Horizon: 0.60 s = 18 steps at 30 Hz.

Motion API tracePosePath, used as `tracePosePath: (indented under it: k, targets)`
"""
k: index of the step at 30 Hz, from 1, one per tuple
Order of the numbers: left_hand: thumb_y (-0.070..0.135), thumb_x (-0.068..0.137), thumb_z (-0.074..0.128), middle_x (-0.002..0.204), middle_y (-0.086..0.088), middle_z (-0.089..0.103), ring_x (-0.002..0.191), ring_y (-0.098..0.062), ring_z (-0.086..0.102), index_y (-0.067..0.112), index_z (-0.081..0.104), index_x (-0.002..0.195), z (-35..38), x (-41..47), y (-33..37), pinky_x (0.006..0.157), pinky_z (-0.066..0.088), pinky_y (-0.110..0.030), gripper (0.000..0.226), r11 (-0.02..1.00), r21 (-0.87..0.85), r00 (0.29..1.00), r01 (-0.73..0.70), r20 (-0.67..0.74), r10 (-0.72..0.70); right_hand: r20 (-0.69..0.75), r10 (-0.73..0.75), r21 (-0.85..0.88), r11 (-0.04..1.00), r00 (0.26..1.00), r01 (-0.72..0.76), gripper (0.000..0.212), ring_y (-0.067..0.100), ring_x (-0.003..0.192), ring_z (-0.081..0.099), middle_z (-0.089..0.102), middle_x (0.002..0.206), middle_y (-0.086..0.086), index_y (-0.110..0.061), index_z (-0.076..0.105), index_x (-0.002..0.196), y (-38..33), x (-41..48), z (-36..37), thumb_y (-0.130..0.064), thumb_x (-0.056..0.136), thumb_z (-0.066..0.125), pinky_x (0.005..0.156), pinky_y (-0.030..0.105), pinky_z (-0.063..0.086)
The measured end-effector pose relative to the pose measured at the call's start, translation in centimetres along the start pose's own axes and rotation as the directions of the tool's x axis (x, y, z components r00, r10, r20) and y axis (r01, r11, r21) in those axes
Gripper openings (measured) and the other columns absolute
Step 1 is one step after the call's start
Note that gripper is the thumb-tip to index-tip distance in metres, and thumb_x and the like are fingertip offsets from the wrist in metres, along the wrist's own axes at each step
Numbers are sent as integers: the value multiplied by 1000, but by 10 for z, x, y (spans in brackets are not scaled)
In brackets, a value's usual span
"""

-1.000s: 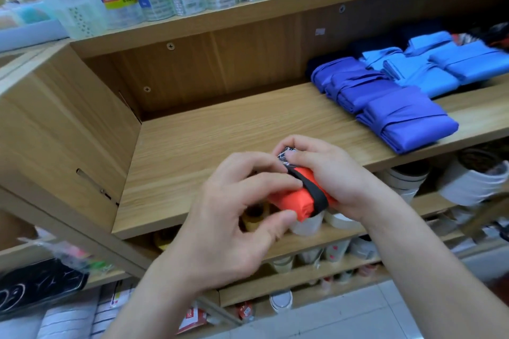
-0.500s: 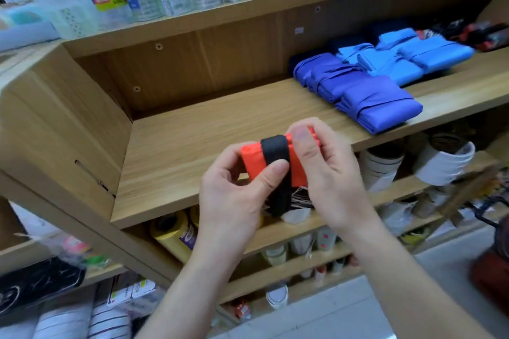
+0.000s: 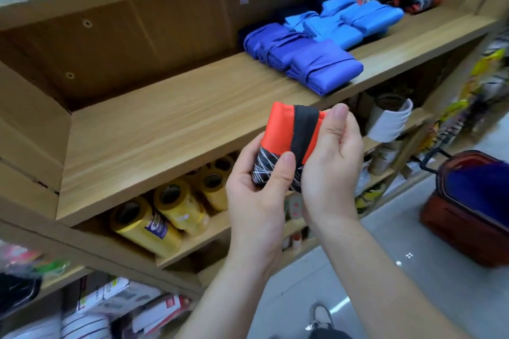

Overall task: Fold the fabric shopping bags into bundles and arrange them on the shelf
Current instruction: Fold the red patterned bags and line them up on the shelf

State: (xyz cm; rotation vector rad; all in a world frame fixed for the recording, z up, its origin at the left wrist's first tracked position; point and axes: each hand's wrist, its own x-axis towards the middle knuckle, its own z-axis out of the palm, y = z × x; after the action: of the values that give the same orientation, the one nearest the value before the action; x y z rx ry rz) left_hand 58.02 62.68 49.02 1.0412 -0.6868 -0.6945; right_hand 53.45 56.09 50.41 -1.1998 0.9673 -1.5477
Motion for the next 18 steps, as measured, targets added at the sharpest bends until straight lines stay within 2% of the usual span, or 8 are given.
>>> tracePosePath:
  k: [3, 5, 8, 10, 12, 15, 16, 18]
  targets:
    - [7, 72, 73, 101, -10, 72, 91, -21, 66, 7, 64, 116, -7, 3, -4, 80, 52, -32, 44, 991, -25, 989, 134, 67, -132, 185, -70, -155, 983, 980, 100, 40, 3, 61, 43, 47, 62, -13, -17, 48, 76, 4, 4, -21, -44, 101, 33, 61, 24, 38]
    - [7, 67, 75, 94, -11, 73, 85, -24, 67, 9, 67, 110, -13, 10, 1, 74, 53, -33, 44, 979, 42, 969, 198, 146, -202, 346, -59, -280, 946, 937, 163, 42, 4, 66, 50, 54, 67, -10, -14, 55, 82, 6, 12, -36, -42, 101, 31, 64, 23, 40]
    - [23, 72, 79, 85, -8, 74, 77, -22, 70, 23, 72, 100, -6, 17, 10, 69, 56, -39, 29, 949, 263, 944, 175, 227, -238, 497, 20, -378, 905, 868, 196, 44, 4, 98, 60, 68, 104, -5, -25, 66, 113, 5, 24, -57, -46, 100, 29, 89, 22, 45]
    - [31, 79, 78, 91, -3, 75, 84, -20, 72, 32, 72, 105, 7, 18, 10, 75, 60, -43, 27, 902, 422, 936, 88, 274, -219, 585, 107, -460, 860, 804, 221, 57, 7, 117, 57, 65, 125, -2, -26, 54, 137, 4, 31, -69, -56, 97, 26, 102, 27, 43]
    - [33, 81, 70, 101, 3, 75, 93, -19, 72, 35, 67, 117, 21, 16, 5, 82, 59, -43, 36, 890, 456, 910, 28, 356, -211, 653, 229, -530, 819, 722, 219, 78, 15, 125, 53, 60, 133, 1, -30, 29, 152, 1, 40, -83, -73, 88, 19, 105, 38, 42]
    - [26, 85, 66, 110, 9, 73, 100, -15, 70, 41, 58, 125, 39, 15, -9, 84, 58, -33, 43, 898, 441, 863, 1, 454, -224, 714, 329, -563, 794, 618, 228, 101, 14, 108, 55, 58, 108, -6, -38, -8, 154, -4, 53, -106, -91, 71, 14, 95, 33, 41]
    - [26, 86, 66, 112, 9, 72, 102, -13, 69, 39, 58, 125, 46, 15, -14, 85, 57, -32, 42, 900, 435, 853, -19, 477, -212, 713, 334, -557, 804, 617, 208, 101, 13, 108, 53, 53, 109, -6, -39, -11, 153, -5, 57, -114, -91, 71, 17, 96, 32, 40]
    - [25, 89, 66, 112, 7, 73, 105, -11, 68, 30, 65, 123, 64, 15, -24, 91, 54, -34, 34, 887, 457, 855, -69, 485, -183, 700, 335, -524, 841, 631, 134, 98, 9, 125, 45, 48, 132, -1, -38, -8, 154, -5, 67, -132, -86, 77, 29, 107, 29, 34]
